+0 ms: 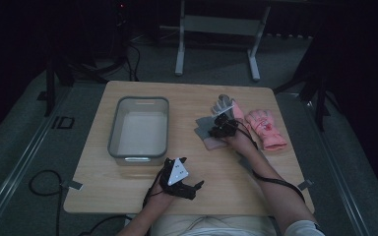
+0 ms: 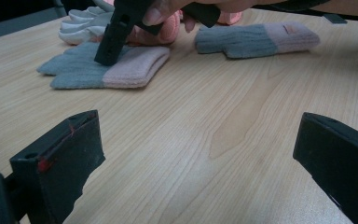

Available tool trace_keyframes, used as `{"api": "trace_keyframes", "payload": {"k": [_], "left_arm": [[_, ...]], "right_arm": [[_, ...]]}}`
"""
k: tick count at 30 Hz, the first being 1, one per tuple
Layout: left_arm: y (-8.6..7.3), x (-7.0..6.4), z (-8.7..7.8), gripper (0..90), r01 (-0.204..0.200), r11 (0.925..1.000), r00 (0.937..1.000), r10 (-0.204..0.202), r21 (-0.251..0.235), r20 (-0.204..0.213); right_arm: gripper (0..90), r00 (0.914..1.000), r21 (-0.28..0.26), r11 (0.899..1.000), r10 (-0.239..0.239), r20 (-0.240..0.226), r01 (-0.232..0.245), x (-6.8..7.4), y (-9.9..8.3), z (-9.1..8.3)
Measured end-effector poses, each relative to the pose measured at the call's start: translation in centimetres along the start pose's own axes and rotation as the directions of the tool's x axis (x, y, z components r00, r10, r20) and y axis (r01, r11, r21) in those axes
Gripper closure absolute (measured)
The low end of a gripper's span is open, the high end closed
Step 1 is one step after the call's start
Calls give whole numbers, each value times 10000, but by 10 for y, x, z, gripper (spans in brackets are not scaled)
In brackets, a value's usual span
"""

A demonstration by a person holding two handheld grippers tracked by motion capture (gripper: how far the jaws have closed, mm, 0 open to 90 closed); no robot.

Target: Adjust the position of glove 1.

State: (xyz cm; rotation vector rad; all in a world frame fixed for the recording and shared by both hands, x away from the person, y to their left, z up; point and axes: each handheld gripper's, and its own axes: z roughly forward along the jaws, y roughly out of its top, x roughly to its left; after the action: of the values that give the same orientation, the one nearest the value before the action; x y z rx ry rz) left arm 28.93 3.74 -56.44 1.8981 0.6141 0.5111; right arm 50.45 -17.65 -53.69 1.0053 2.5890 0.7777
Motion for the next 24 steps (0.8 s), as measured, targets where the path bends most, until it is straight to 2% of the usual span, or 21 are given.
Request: {"api": "trace_keyframes", "payload": {"k": [1,2,3,7,8,10,12,13,14,15,16,17,19,21,22,23,24], "left_arm": [[0,0,0,10,15,10000,10000,-15,-4,-7],[0,0,0,10,15,10000,10000,-15,-4,-7],[0,0,0,10,39,10000,10000,-39,16,-62],[0,0,0,10,81,10000,9999,-81,6,-69],[0,1,0,10,122,9999,9999,-122,-9,-56],[0,1,0,10,126,9999,9999,-126,-23,-48],[0,1,0,10,85,10000,9999,-85,-12,-61],[0,1,0,10,85,10000,9999,-85,-12,-61],[0,1,0,10,80,10000,10000,-80,-3,-46],[0,1,0,10,105,9999,9999,-105,-17,-44],[0,1,0,10,126,9999,9999,-126,-19,-38],[0,1,0,10,161,9999,9999,-161,-24,-36],[0,2,0,10,166,9999,9998,-167,-39,-53],[0,2,-1,10,222,9997,9997,-222,-48,-45],[0,2,0,10,225,9997,9997,-225,-49,-54],[0,2,-1,10,230,9997,9997,-230,-51,-42],[0,2,-1,10,233,9997,9997,-233,-60,-28]], "right_arm": [[779,9999,19,9999,108,20,-108,0,1,0],[779,9999,19,9999,108,20,-108,0,1,0],[831,9990,-3,9991,436,-91,-436,0,2,1],[849,9944,-204,9944,1036,-210,-1040,4,0,0],[855,9931,-400,9923,1167,-77,-1169,9,-1,-4],[857,9870,-623,9852,1581,-297,-1597,15,-2,-13],[857,9780,-1140,9716,2029,-488,-2073,25,-2,-29],[857,9780,-1140,9716,2029,-488,-2073,25,-2,-29],[857,9678,-1686,9531,2457,-547,-2515,36,-6,-45],[857,9674,-1777,9510,2469,-562,-2530,41,-8,-49],[857,9676,-1927,9484,2511,-279,-2517,47,-12,-55],[857,9632,-2079,9417,2687,-90,-2647,52,-17,-61],[857,9500,-2273,9240,3118,-176,-3075,59,-26,-71],[857,9432,-2616,9112,3321,97,-3182,67,-34,-82],[858,9351,-2871,8971,3542,134,-3357,72,-39,-88],[858,9314,-3096,8892,3629,286,-3370,77,-43,-93],[858,9306,-3305,8855,3624,516,-3265,82,-48,-99]]}}
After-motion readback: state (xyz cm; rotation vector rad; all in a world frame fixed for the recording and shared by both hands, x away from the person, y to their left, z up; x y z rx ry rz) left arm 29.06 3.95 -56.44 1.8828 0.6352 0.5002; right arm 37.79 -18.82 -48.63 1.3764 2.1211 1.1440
